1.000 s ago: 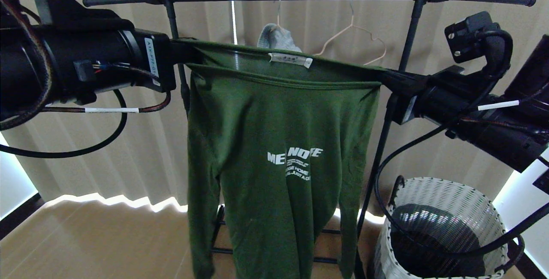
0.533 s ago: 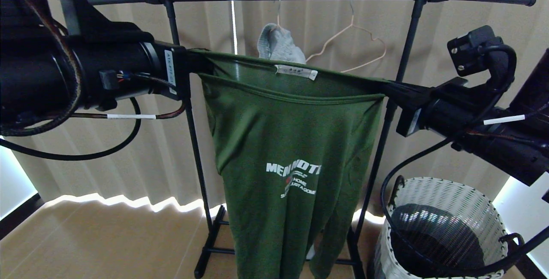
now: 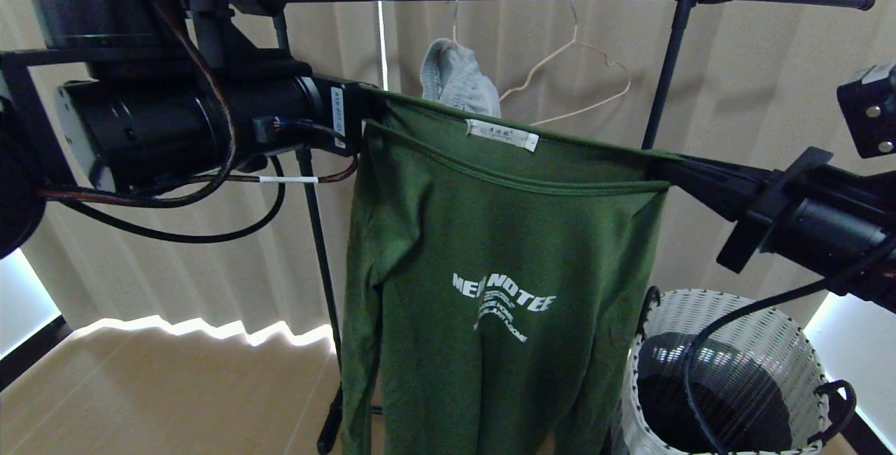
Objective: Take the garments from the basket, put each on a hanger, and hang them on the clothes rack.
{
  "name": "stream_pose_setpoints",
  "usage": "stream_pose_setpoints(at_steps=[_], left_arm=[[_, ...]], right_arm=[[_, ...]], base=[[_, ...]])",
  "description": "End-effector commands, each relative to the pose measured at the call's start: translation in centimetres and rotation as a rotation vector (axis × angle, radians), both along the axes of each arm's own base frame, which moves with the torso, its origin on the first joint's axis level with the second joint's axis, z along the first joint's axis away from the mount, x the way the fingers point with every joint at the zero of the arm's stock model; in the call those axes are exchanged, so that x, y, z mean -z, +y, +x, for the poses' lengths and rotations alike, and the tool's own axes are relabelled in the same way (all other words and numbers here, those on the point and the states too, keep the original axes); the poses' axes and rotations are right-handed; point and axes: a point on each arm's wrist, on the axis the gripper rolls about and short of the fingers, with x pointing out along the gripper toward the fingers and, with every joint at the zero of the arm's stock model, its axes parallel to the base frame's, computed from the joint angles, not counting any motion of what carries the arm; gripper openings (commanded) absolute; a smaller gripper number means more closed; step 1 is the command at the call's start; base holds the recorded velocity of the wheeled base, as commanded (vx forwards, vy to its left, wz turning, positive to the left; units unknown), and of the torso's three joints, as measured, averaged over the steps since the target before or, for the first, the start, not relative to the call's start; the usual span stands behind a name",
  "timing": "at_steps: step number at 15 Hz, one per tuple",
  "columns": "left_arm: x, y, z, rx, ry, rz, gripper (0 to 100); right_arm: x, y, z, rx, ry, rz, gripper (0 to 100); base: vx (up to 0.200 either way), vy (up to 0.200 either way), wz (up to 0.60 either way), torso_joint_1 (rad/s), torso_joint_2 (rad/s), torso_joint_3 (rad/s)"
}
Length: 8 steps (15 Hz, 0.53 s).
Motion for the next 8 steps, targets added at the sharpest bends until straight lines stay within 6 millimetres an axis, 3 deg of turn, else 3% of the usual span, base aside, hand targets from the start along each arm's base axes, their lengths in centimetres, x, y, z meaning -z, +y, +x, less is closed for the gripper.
stream_pose_setpoints(at_steps=[1, 5, 8], left_arm=[[0.4, -0.9, 1.3, 0.001, 0.010, 0.006, 0], [0.5, -1.5, 1.5, 0.016, 0.013, 0.008, 0], [0.6, -1.8, 1.3, 0.024, 0.021, -0.003, 0]], right_arm=[[-0.1, -0.5, -1.5, -0.048, 0.004, 0.024, 0], [1.0, -0.5, -2.3, -0.167, 0.051, 0.030, 0], [1.6, -0.8, -1.0, -0.109, 0.068, 0.000, 0]], base=[[0.000, 0.000, 0.00, 0.000, 0.00, 0.000], [0.000, 0.000, 0.00, 0.000, 0.00, 0.000], [0.000, 0.000, 0.00, 0.000, 0.00, 0.000]])
